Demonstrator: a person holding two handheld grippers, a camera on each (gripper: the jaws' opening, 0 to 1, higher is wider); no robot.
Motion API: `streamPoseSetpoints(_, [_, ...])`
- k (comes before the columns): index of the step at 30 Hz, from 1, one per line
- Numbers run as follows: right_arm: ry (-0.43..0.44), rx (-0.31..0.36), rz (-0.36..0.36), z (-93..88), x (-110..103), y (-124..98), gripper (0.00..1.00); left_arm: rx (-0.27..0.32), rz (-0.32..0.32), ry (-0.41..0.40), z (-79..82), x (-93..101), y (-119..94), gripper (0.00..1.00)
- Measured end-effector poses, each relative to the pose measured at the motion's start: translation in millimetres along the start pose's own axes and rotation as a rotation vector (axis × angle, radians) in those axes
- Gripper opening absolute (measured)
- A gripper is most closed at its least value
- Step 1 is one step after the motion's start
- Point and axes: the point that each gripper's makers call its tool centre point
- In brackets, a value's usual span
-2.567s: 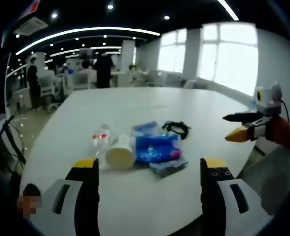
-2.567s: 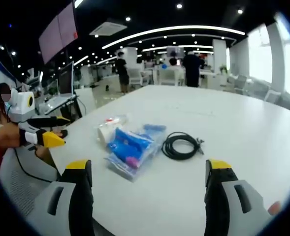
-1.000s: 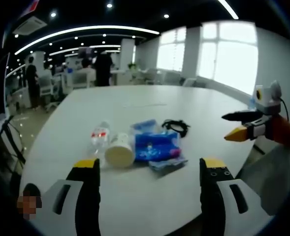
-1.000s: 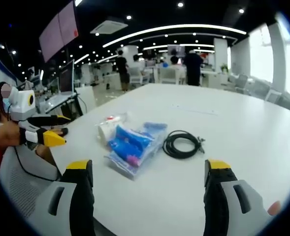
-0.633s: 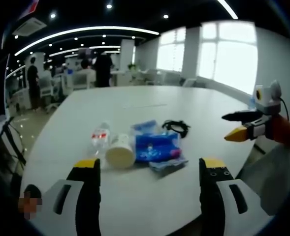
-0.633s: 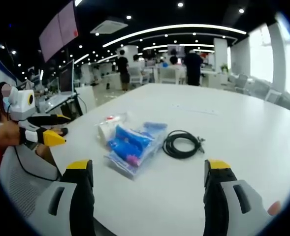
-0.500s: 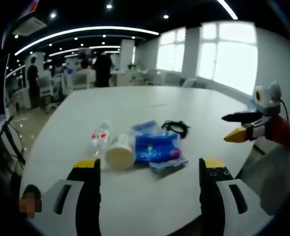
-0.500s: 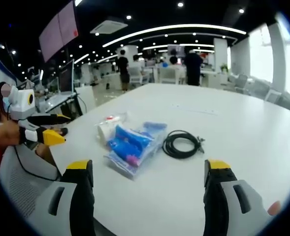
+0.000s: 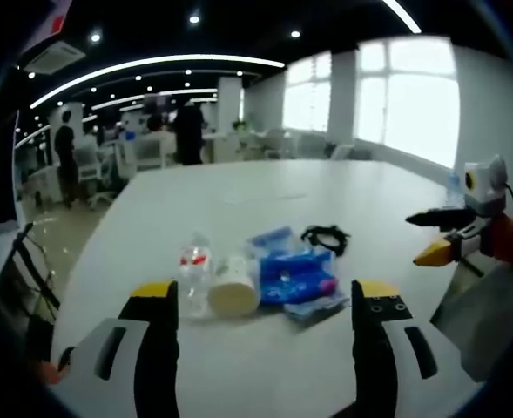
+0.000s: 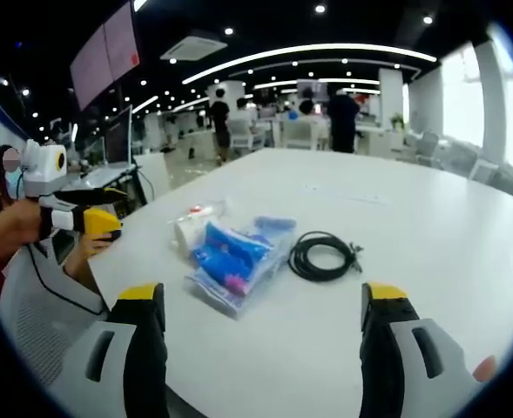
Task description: Arrange the tabletop items into an orderly group along one side of the table until the central work area is clear of visible clutter.
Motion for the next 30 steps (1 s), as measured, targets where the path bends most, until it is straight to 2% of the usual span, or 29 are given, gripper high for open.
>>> streamPoseSetpoints(17, [0.006, 0.006, 0.007, 1.8, 0, 0, 0.92, 0.006, 0.077, 0.041, 25.0, -52.8, 28, 0.77])
streamPoseSetpoints(30, [0.008, -0.006, 0.009, -1.8, -1, 2, 0.92, -0.025, 0.115, 0.032, 25.2, -82.9, 62, 0.76])
Point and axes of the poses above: the point that each gripper's makers call its tool centre point, and the gripper's own axes: y roughly forward along the fingers, x roughly to its right, z roughly out of its top, and after that the axes turned 10 degrees about y, right-handed
